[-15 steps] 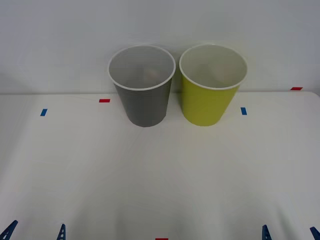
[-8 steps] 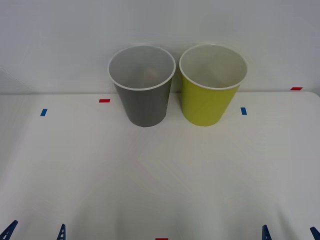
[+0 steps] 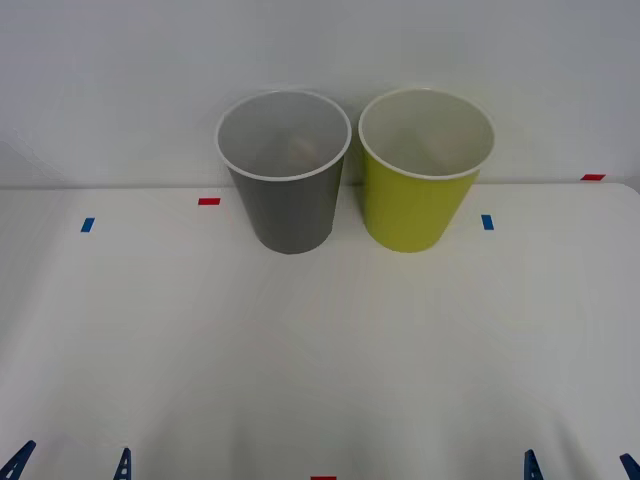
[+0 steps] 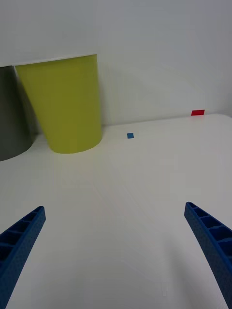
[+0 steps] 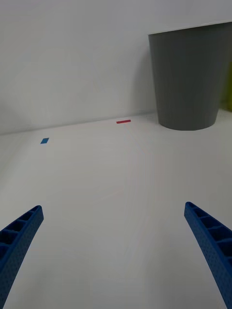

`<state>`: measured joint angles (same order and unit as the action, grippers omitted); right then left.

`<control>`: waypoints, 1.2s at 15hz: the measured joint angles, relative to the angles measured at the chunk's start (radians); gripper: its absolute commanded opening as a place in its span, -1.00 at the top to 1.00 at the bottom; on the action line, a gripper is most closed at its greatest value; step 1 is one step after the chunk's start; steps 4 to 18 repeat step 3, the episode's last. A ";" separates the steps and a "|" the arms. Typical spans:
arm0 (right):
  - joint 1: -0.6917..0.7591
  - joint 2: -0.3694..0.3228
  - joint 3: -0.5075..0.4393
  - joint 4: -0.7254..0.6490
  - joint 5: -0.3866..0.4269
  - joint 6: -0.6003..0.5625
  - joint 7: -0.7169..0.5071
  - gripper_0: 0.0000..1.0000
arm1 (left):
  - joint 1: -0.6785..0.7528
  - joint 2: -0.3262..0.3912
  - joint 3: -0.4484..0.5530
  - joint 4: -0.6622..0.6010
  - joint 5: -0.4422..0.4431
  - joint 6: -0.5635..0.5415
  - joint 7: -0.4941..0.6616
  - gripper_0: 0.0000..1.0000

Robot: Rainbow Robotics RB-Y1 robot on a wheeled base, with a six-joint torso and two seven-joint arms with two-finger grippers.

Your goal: Put cans in the gray bin and PET bottles in the light green bin.

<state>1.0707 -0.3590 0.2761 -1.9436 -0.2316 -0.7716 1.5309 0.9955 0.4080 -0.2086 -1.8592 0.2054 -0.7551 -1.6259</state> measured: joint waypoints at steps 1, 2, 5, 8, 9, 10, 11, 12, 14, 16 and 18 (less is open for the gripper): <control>0.000 0.000 0.000 0.000 0.000 0.000 0.000 -1.00 | 0.000 0.000 0.000 0.000 0.000 0.000 0.000 -1.00; 0.000 0.000 0.000 0.000 0.000 0.000 0.000 -1.00 | 0.000 0.000 0.000 0.000 0.000 0.000 0.000 -1.00; 0.000 0.000 0.000 0.000 0.000 0.000 0.000 -1.00 | 0.000 0.000 0.000 0.000 0.000 0.000 0.000 -1.00; 0.000 0.000 0.000 0.000 0.000 0.000 0.000 -1.00 | 0.000 0.000 0.000 0.000 0.000 0.000 0.000 -1.00; 0.000 0.000 0.000 0.000 0.000 0.000 0.000 -1.00 | 0.000 0.000 0.000 0.000 0.000 0.000 0.000 -1.00; 0.000 0.000 0.000 0.000 0.000 0.000 0.000 -1.00 | 0.000 0.000 0.000 0.000 0.000 0.000 0.000 -1.00; 0.000 0.000 0.000 0.000 0.000 0.000 0.000 -1.00 | 0.000 0.000 0.000 0.000 0.000 0.000 0.000 -1.00; 0.000 0.000 0.000 0.000 0.000 0.000 0.000 -1.00 | 0.000 0.000 0.000 0.000 0.000 0.000 0.000 -1.00; 0.000 0.000 0.000 0.000 0.000 0.000 0.000 -1.00 | 0.000 0.000 0.000 0.000 0.000 0.000 0.000 -1.00; 0.000 0.000 0.000 0.000 0.000 0.000 0.000 -1.00 | 0.000 0.000 0.000 0.000 0.000 0.000 0.000 -1.00; 0.000 0.000 0.000 0.000 0.000 0.000 0.000 -1.00 | 0.000 0.000 0.000 0.000 0.000 0.000 0.000 -1.00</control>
